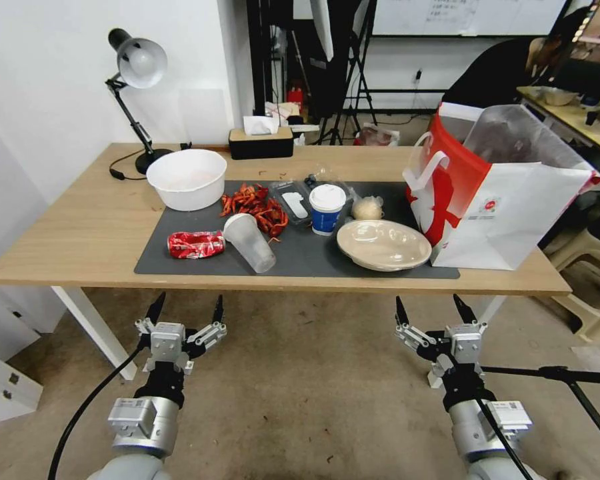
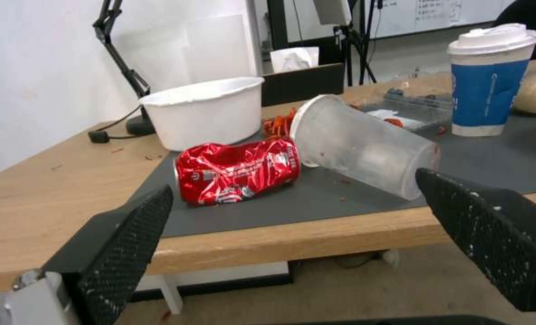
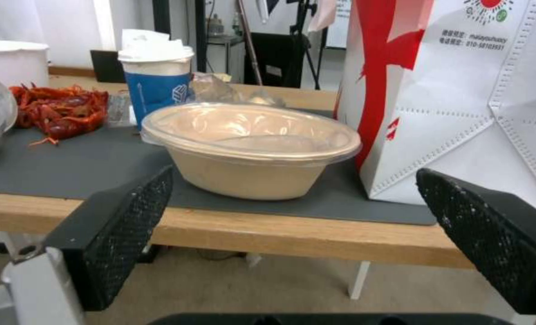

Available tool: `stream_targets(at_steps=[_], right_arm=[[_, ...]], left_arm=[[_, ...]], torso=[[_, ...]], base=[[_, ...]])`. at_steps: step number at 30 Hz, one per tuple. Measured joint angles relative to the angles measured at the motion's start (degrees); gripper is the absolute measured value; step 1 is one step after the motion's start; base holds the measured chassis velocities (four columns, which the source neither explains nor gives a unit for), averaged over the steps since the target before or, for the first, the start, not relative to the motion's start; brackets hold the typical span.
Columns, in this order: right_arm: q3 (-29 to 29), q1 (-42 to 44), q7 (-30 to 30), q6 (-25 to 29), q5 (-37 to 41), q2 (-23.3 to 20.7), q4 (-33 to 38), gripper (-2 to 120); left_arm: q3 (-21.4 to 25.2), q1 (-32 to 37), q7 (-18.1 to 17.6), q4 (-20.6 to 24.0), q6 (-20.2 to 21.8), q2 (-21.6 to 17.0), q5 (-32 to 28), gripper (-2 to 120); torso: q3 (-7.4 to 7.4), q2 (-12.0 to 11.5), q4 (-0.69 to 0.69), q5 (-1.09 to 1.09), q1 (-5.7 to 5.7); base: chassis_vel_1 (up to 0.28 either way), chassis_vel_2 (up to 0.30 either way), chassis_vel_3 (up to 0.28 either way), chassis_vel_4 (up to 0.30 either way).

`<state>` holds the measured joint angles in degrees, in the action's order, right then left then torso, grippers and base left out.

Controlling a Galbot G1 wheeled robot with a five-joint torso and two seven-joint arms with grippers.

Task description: Pick up the trash from the table and place it into the takeout bag.

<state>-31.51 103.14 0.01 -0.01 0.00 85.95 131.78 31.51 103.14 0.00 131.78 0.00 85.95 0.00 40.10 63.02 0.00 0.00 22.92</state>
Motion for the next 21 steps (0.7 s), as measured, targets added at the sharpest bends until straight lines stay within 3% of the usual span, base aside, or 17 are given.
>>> stream_targets(at_steps=[19, 21], right_arm=[[0.0, 0.0, 0.0, 0.0, 0.0, 0.0, 0.0, 100], [-0.7, -1.0, 0.2, -2.0, 1.0, 0.0, 0.4, 100]], left_arm=[[0.0, -0.2, 0.0, 0.0, 0.3, 0.0, -0.3, 100], [0.5, -1.9, 0.0, 0.6, 3.7, 0.4, -2.8, 100]], torso=[[0.00, 0.0, 0.00, 0.00, 0.00], [0.00, 0.0, 0.00, 0.00, 0.00]], base=[[0.000, 0.000, 0.000, 0.000], [0.000, 0.000, 0.000, 0.000]])
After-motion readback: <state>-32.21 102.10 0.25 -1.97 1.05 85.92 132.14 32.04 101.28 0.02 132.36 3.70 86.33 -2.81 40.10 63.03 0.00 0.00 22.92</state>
